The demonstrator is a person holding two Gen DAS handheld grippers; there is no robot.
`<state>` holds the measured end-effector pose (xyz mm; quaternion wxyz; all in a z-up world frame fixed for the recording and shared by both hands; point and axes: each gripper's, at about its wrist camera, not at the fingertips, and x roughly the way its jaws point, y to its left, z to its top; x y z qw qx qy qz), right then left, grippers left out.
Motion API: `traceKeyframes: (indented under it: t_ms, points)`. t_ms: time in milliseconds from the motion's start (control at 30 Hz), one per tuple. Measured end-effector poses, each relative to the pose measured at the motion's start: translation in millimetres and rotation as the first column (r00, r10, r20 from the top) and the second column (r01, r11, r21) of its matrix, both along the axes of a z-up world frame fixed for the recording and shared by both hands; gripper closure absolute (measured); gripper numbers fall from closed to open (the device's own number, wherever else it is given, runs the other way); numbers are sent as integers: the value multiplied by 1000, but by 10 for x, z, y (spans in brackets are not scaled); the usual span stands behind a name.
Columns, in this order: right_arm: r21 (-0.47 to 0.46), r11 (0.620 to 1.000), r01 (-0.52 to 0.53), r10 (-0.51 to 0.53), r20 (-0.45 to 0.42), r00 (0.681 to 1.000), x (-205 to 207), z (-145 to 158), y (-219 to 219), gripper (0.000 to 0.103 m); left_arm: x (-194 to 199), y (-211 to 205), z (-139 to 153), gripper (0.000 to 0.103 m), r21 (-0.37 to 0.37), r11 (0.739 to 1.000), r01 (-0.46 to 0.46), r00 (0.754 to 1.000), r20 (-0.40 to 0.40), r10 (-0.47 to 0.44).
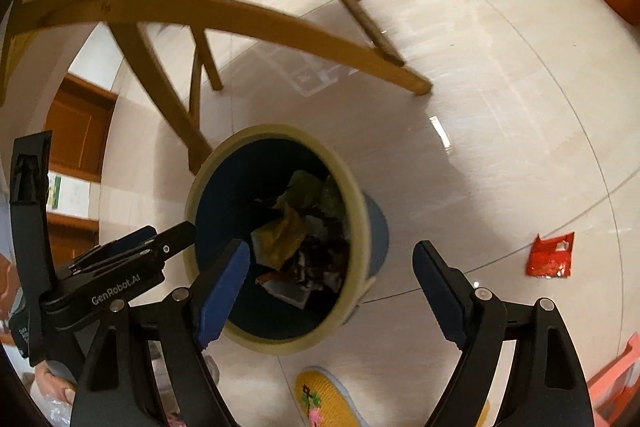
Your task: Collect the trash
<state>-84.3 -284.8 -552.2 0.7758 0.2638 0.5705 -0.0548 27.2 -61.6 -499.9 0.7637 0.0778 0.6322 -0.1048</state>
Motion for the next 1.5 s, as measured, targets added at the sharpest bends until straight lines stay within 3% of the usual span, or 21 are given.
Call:
traceKeyframes:
  t_ms: [333, 733, 967, 1200, 1367, 1500]
  points:
    - [-45, 981, 190, -191, -27, 981, -512, -45, -645, 18, -403, -939, 282, 39, -2, 982, 189, 977, 103, -187]
    - [-59, 916, 396, -400, -130, 907, -1232, -598, -1584, 18, -794, -2078, -58, 39, -9, 931, 364, 928, 92, -362]
    - [-93, 853, 514, -522, -205, 828, -1608, -1250, -2150, 18, -937, -2472, -529, 39, -13, 911, 411, 909, 81, -409]
    - [-105, 770, 629, -628, -295, 720, -1819, -2015, -2485, 18, -943, -2726, -1308, 39, 4, 896, 445, 896, 0, -445]
    - [-124, 713, 690, -683, -345, 644, -1920, -2496, -2532, 18, -894, -2726, -1575, 39, 18, 885, 465, 885, 0, -465]
    - [-97, 636, 765, -750, -308, 585, -1959, -2632, -2572, 15, -807, -2685, -1686, 39, 15, 890, 455, 890, 9, -455]
